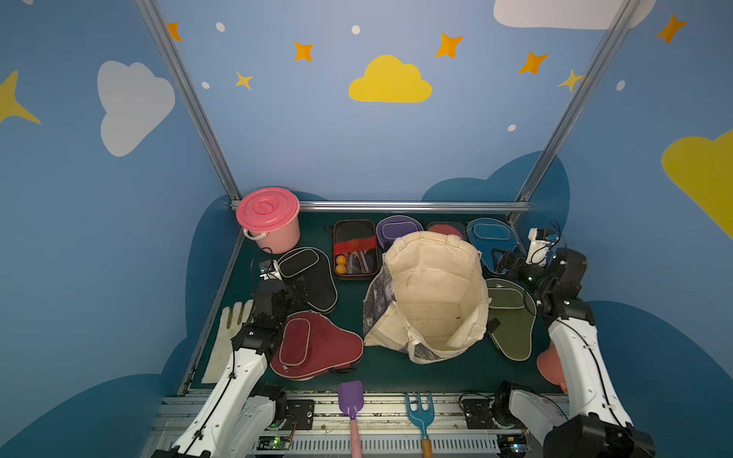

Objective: Remove the ping pong set from the canvas bag
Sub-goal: Reset both arms

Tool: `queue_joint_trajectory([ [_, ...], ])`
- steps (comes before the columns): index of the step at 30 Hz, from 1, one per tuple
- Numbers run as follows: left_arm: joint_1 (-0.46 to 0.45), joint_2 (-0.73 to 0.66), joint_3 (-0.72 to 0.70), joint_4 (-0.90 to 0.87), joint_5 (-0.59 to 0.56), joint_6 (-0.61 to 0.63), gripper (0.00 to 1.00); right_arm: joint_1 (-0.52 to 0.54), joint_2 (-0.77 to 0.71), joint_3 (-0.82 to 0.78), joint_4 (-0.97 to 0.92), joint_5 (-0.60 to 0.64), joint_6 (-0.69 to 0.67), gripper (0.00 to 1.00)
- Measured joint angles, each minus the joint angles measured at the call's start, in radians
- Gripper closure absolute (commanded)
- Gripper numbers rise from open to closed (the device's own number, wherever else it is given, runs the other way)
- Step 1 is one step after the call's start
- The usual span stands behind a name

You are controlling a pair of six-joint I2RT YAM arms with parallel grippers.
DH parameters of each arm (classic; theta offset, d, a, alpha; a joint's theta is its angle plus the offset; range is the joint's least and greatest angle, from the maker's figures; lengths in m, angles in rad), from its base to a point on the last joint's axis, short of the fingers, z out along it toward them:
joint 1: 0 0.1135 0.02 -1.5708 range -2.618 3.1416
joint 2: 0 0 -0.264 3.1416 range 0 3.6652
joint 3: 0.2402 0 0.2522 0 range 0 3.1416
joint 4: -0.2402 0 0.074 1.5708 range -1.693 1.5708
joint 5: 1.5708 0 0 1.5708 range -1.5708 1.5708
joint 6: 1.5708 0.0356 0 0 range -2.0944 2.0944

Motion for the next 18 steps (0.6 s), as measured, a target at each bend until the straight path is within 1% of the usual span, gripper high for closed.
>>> queue_joint_trajectory([
  [1,0.000,0.007,-0.015,0.030,-0.015,0.012,0.00,0.029,-0.017,-0.099,0.075,0.045,-0.026,0.07],
  [3,0.000,0.015,-0.043,0.095,-0.042,0.027,0.00,0.078,-0.037,-0.240,0.174,0.116,-0.066,0.07],
  [6,0.000,0.040,-0.091,0.203,-0.068,0.037,0.00,0.119,-0.029,-0.361,0.300,0.192,-0.101,0.07],
  [9,0.000,0.111,-0.124,0.282,-0.079,0.037,0.00,0.129,0.022,-0.403,0.439,0.247,-0.111,0.07],
  [13,0.000,0.220,-0.172,0.404,-0.088,0.037,0.00,0.138,0.140,-0.406,0.589,0.281,-0.119,0.07],
  [18,0.000,0.374,-0.187,0.540,-0.098,0.045,0.00,0.146,0.190,-0.399,0.625,0.297,-0.128,0.07],
])
